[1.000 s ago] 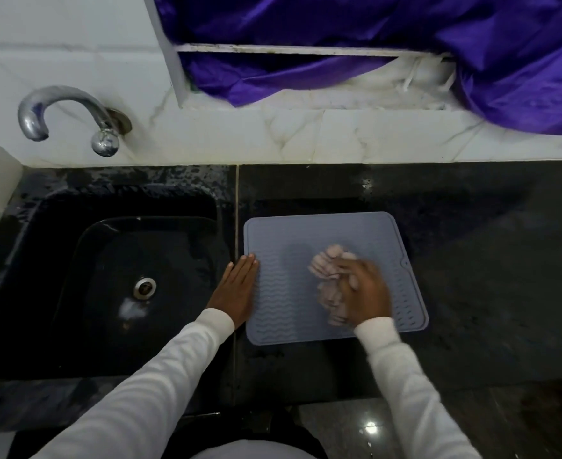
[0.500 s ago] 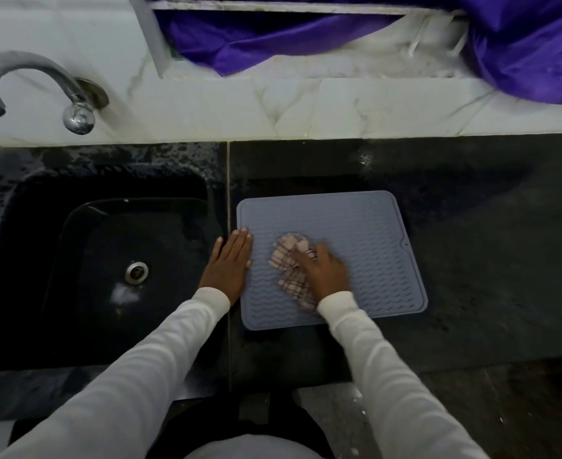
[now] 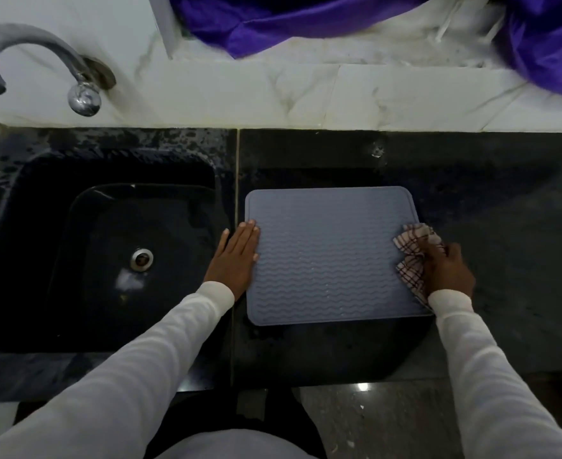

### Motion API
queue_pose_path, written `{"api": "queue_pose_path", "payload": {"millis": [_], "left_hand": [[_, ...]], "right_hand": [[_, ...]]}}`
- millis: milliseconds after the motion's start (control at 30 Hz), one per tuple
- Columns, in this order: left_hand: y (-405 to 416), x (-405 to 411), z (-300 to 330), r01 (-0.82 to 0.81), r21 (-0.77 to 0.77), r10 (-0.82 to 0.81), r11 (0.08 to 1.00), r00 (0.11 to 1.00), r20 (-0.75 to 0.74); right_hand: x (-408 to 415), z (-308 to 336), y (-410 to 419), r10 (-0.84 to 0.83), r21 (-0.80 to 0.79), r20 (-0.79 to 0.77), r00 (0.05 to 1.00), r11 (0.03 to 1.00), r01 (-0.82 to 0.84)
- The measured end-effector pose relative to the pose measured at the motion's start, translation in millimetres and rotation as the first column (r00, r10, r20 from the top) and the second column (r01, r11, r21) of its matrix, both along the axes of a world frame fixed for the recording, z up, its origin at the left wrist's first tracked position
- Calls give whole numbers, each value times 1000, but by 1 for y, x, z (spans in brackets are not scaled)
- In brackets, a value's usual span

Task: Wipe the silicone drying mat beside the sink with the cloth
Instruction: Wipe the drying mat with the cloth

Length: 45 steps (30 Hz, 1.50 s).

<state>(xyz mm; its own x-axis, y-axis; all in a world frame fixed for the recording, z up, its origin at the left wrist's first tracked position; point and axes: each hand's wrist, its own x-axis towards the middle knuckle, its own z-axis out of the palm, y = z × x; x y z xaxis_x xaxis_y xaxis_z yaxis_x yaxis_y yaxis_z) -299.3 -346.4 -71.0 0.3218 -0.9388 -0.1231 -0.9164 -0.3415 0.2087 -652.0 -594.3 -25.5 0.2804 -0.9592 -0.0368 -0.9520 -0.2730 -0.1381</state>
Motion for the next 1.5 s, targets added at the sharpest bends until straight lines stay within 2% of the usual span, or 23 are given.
{"api": "queue_pose_path", "payload": {"millis": [167, 300, 367, 467, 533, 600, 700, 767, 867, 933, 1100, 1300, 1400, 1500], "left_hand": [[2, 6, 1, 3, -49, -6, 999, 999, -54], [-2, 15, 11, -28, -86, 12, 996, 982, -188], [-4, 19, 16, -38, -95, 12, 995, 966, -258], [-5, 26, 24, -51, -92, 20, 994, 951, -309], [-8, 30, 31, -45, -88, 16, 995, 954, -301], [-14, 32, 35, -17, -69, -3, 997, 959, -284], [-13, 29, 31, 38, 23, -32, 999, 977, -210], [-11, 27, 25, 38, 59, -27, 998, 984, -176], [-12, 25, 24, 43, 72, -36, 996, 995, -95], [-13, 24, 26, 45, 71, -41, 996, 997, -58], [-10, 24, 26, 42, 8, -41, 999, 996, -79], [-6, 17, 26, -14, -23, 11, 1000, 992, -122], [-4, 15, 21, -7, 18, 9, 1000, 993, -115], [-4, 11, 17, -16, 27, 18, 1000, 995, -97]], "right_hand": [[17, 20, 16, -72, 91, 76, 994, 994, 65], [40, 40, 49, 169, 152, 86, 982, 972, -180], [61, 45, 73, 284, 177, 169, 944, 933, -313], [109, 44, 104, 370, 136, 295, 881, 896, -422], [149, 40, 119, 420, 89, 342, 841, 876, -474], [190, 35, 136, 439, 139, 340, 832, 851, -506], [230, 12, 167, 526, 207, 196, 828, 803, -559], [236, -8, 178, 543, 169, 132, 829, 812, -559], [223, -18, 170, 546, 126, 141, 826, 818, -562], [212, -11, 155, 569, 163, 104, 816, 800, -578], [143, -5, 102, 411, 160, 16, 911, 899, -408], [66, -2, 49, 292, 76, -147, 945, 956, -283], [37, -5, 26, 160, 63, -79, 984, 986, -155], [18, -3, 10, 80, 66, -94, 992, 995, -74]]}}
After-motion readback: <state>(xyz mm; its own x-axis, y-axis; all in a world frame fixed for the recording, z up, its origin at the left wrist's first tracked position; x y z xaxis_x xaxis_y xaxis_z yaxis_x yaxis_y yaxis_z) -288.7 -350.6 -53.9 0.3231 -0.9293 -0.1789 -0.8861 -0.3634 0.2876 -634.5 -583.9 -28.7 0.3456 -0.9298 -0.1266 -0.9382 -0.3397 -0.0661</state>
